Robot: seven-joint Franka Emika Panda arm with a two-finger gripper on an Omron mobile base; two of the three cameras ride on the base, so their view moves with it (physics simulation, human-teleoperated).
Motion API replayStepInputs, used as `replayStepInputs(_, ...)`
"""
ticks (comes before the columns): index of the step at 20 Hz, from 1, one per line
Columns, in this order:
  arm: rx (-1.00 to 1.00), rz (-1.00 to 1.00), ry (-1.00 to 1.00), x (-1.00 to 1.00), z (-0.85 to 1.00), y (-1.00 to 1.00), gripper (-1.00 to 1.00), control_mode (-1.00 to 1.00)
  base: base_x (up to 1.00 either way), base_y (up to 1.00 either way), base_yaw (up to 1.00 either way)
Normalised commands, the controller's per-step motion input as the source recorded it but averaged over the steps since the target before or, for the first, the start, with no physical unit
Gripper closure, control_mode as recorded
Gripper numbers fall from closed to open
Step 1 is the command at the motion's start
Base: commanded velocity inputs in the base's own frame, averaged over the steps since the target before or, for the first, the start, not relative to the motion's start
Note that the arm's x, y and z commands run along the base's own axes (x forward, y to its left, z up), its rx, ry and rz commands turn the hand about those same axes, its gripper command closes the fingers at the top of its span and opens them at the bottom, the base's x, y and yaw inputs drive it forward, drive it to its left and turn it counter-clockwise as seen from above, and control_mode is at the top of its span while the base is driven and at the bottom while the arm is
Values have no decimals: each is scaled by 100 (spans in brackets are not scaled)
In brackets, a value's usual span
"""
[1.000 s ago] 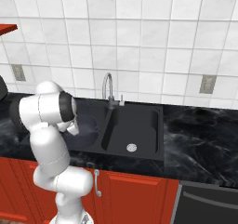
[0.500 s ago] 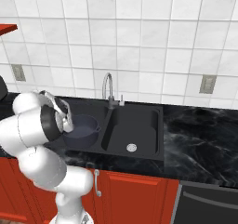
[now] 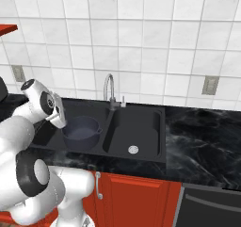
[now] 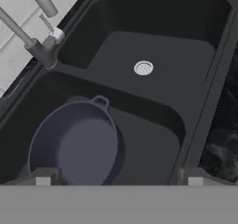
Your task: Move the pot and pan from the stove into the sink.
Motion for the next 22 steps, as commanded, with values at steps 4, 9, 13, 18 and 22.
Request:
replayStepInputs(4,-1,4,4,-74,89,0,-100,-100,0,0,0)
replayStepInputs(9,-5,13,0,-98,46,0,-100,-100,0,0,0)
replayStepInputs(13,-3,19,0,-90,28,0,-100,-100,0,0,0)
replayStepInputs(18,-1,23,0,-81,14,0,-100,-100,0,0,0)
replayStepInputs(22,0,35,0,-53,0,-2,-100,-100,0,0,0)
